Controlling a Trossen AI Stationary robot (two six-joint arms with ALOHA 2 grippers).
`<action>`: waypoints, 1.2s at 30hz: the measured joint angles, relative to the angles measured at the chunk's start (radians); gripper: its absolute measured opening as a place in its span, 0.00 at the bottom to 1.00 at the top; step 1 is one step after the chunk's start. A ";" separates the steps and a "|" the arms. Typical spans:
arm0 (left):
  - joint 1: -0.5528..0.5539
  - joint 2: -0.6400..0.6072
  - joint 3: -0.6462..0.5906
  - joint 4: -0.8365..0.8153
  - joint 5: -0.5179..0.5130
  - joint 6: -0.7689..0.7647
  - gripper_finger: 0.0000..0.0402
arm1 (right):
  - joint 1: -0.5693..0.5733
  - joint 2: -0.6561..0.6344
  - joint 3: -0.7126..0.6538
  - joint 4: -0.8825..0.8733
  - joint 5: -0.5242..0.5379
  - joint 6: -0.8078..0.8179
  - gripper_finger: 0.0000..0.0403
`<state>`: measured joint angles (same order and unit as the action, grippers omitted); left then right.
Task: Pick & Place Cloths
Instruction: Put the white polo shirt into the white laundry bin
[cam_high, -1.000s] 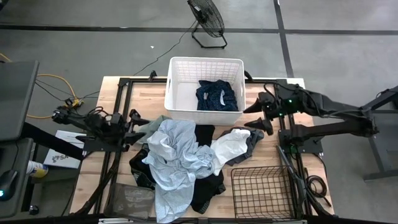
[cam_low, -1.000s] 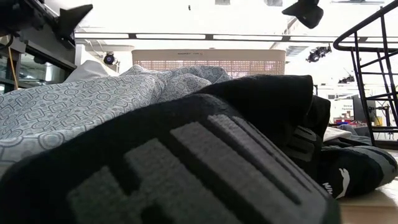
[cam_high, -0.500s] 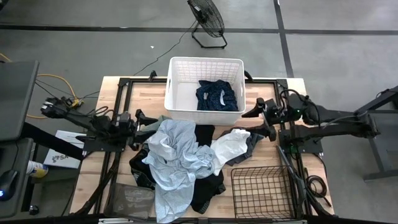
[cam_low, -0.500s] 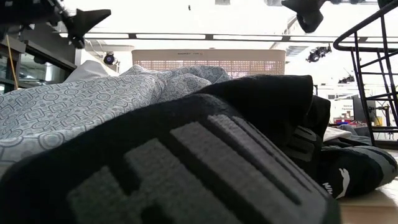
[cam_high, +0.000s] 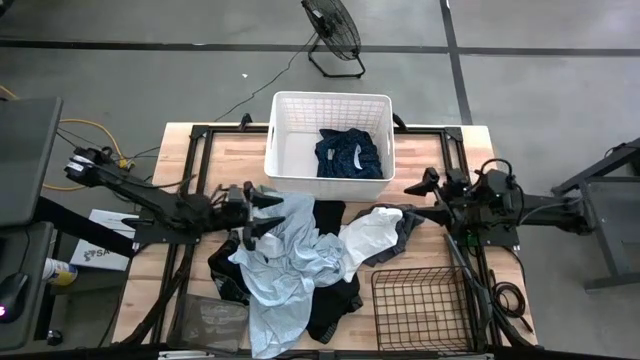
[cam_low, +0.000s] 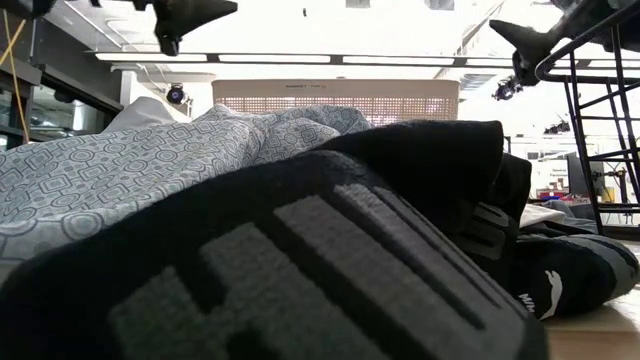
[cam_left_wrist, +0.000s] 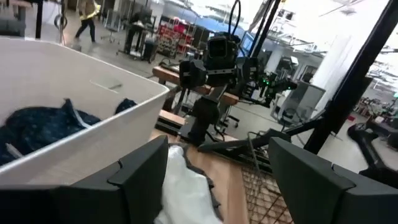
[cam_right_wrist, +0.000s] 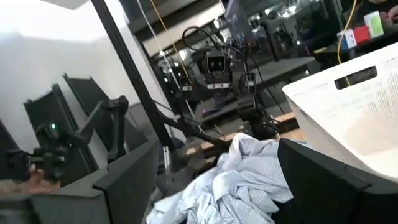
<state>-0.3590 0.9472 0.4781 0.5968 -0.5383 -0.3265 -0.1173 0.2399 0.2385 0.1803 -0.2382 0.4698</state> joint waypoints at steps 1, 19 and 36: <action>0.000 0.020 0.013 0.000 -0.007 -0.021 0.68 | 0.000 -0.020 -0.014 0.001 0.000 0.006 0.80; 0.065 0.171 0.252 -0.472 0.146 -0.255 0.68 | 0.000 -0.129 -0.079 -0.067 -0.029 0.079 0.80; 0.155 0.170 0.394 -0.908 0.556 -0.208 0.68 | 0.000 -0.129 -0.078 -0.067 -0.026 0.076 0.80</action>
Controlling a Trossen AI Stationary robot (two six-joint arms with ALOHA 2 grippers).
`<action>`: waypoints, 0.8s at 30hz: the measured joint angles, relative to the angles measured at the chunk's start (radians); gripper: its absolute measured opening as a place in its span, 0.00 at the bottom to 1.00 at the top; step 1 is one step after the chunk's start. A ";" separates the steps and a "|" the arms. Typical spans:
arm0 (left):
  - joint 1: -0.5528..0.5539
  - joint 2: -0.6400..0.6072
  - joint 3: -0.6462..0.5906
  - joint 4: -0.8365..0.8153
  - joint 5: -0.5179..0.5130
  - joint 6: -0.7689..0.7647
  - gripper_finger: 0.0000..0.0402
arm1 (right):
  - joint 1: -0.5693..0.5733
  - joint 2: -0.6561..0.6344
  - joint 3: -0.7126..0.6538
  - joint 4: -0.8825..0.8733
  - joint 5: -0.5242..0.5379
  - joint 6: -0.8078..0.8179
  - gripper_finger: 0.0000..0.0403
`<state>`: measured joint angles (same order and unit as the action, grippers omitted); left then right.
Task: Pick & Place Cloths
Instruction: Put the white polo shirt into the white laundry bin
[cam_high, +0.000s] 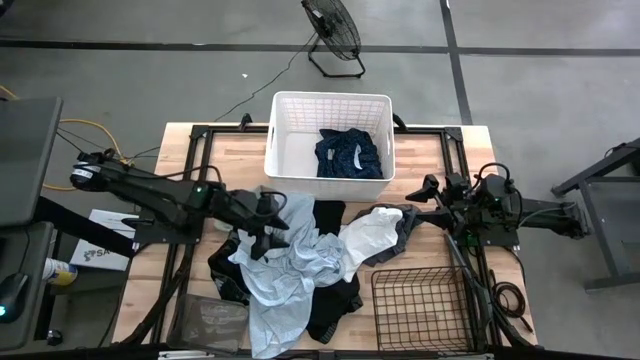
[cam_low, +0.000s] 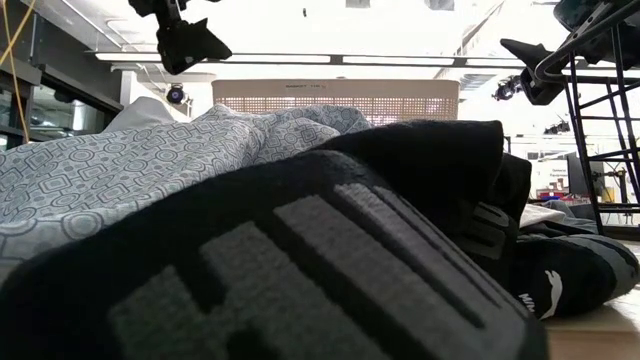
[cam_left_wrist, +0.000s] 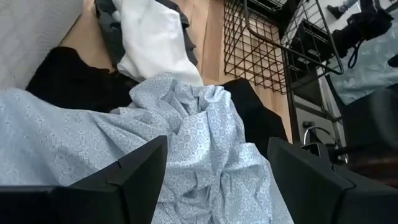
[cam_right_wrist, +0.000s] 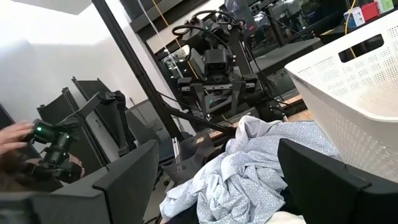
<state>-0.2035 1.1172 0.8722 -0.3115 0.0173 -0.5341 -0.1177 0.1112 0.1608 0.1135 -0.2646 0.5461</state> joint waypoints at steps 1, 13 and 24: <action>0.000 0.000 0.000 -0.007 0.007 -0.009 0.68 | 0.000 0.000 0.000 0.000 0.000 0.000 0.80; -0.071 0.013 0.001 -0.191 0.016 -0.077 0.68 | 0.000 0.000 0.000 0.000 0.000 0.000 0.80; -0.192 0.083 0.022 -0.268 -0.313 0.009 0.76 | 0.000 0.003 0.001 -0.005 0.000 0.000 0.80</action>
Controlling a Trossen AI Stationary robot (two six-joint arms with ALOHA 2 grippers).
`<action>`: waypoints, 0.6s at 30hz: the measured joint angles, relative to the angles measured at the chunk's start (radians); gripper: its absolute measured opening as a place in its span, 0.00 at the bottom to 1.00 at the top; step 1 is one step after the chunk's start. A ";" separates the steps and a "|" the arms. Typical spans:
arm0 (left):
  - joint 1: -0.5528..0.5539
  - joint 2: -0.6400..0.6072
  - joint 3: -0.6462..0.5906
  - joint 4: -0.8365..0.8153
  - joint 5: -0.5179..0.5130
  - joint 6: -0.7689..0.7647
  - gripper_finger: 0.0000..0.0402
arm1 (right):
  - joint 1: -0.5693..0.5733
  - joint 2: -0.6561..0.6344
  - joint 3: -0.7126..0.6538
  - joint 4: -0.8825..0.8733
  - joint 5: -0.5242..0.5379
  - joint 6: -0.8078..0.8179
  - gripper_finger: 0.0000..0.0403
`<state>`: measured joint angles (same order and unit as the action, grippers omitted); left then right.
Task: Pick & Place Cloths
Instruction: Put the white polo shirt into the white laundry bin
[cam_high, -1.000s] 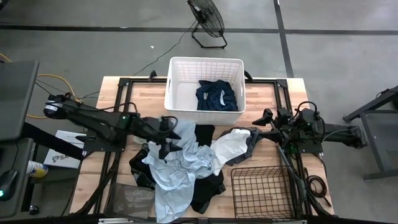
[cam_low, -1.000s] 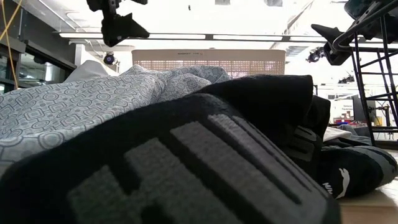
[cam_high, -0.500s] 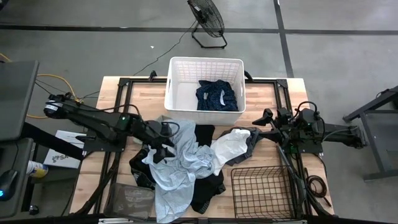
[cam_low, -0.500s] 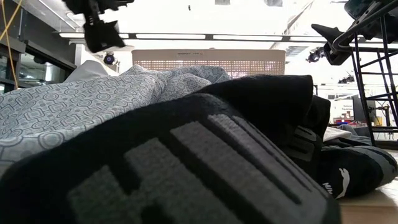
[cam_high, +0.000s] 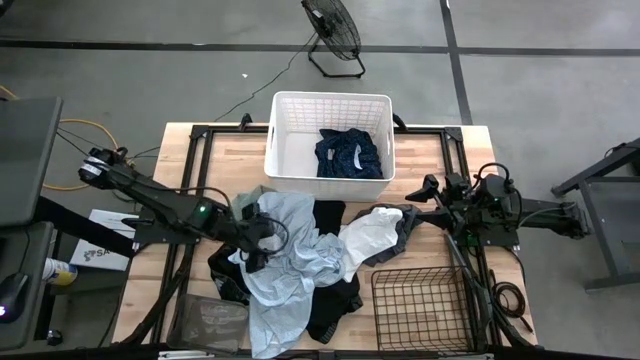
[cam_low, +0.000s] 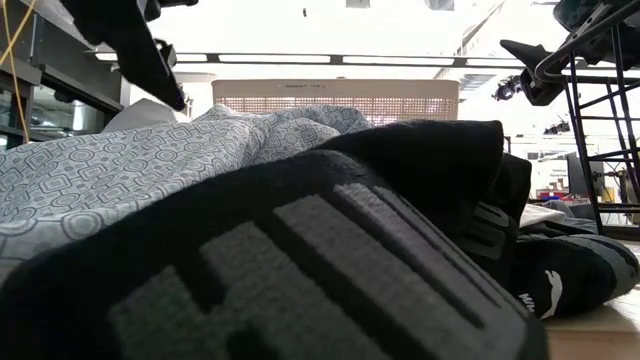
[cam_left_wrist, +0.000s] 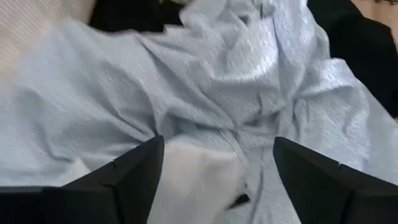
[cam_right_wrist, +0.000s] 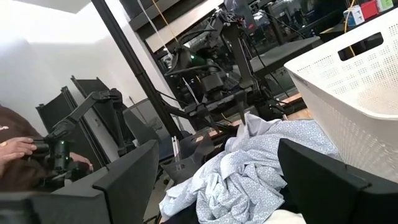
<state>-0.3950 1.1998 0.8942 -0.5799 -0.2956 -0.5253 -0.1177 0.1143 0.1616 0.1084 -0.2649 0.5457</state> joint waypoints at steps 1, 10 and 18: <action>0.000 0.000 0.010 -0.005 -0.017 0.008 0.79 | 0.000 0.000 0.000 0.001 0.000 0.000 0.80; 0.003 0.014 0.043 -0.087 -0.249 0.104 0.97 | 0.000 0.000 0.000 0.000 0.000 0.000 0.80; 0.074 0.096 0.042 -0.066 -0.253 0.144 0.97 | 0.000 0.000 0.000 0.000 0.000 0.000 0.80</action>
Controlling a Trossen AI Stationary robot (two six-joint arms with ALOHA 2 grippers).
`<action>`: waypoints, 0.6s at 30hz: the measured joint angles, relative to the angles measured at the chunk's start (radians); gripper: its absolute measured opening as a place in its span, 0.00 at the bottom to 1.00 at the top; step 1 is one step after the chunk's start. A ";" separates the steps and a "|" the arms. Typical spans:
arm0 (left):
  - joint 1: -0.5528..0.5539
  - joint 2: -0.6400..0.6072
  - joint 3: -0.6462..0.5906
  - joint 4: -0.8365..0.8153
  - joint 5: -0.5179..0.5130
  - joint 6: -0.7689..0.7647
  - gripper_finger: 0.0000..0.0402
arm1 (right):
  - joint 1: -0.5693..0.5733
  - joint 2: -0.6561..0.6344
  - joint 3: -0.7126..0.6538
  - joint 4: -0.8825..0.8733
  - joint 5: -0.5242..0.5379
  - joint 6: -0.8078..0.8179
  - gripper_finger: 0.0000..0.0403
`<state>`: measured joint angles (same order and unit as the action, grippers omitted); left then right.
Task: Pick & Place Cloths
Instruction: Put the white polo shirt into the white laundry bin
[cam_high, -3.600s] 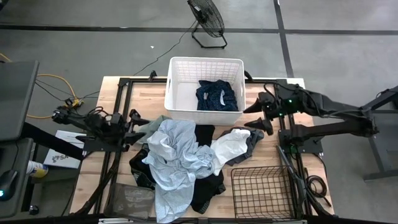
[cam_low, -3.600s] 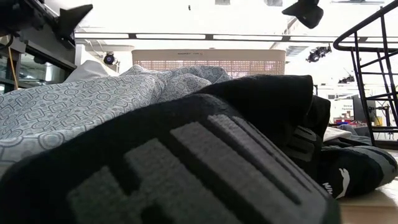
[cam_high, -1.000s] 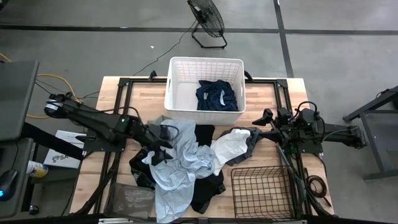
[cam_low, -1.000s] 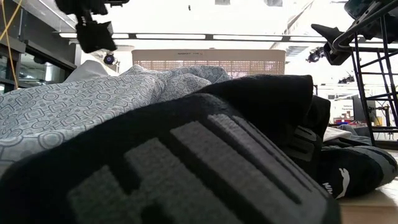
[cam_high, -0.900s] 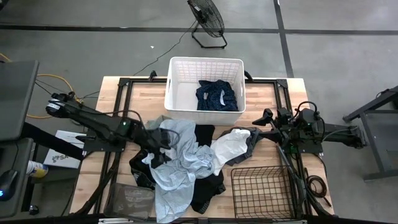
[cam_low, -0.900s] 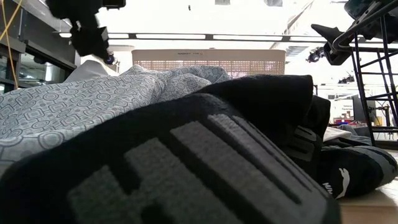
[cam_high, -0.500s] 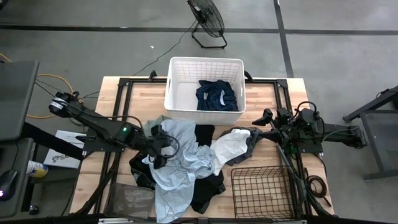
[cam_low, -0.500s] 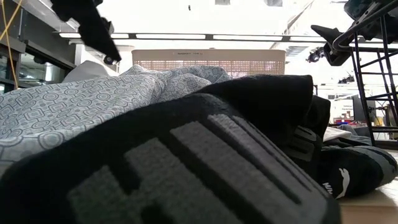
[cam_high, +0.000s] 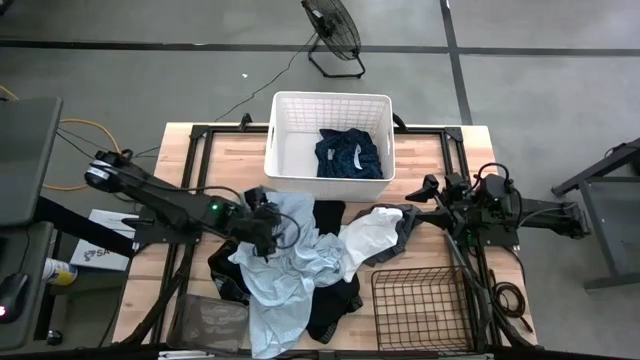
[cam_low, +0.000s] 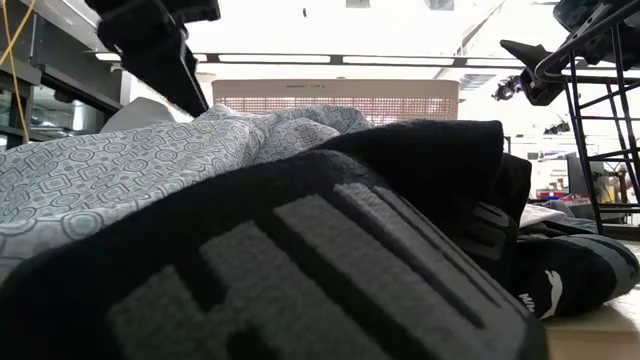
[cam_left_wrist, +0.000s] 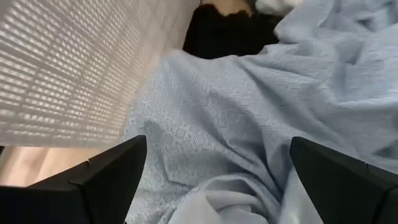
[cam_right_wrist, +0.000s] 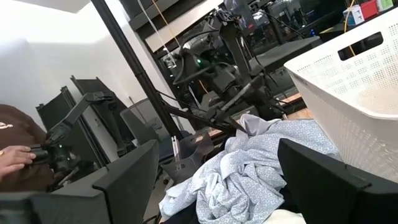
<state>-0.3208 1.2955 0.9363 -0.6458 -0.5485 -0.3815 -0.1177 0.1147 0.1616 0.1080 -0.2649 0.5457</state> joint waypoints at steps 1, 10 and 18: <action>0.010 0.012 0.000 0.006 0.012 0.000 0.97 | 0.000 0.000 0.000 -0.001 0.000 0.000 0.80; 0.082 0.145 0.011 0.021 0.141 -0.139 0.97 | 0.000 0.000 0.000 0.000 0.000 0.000 0.80; 0.094 0.261 0.034 0.048 0.229 -0.256 0.97 | 0.000 0.001 0.000 -0.001 0.000 0.000 0.80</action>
<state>-0.2265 1.5566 0.9707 -0.5977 -0.3200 -0.6371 -0.1177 0.1154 0.1616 0.1074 -0.2649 0.5457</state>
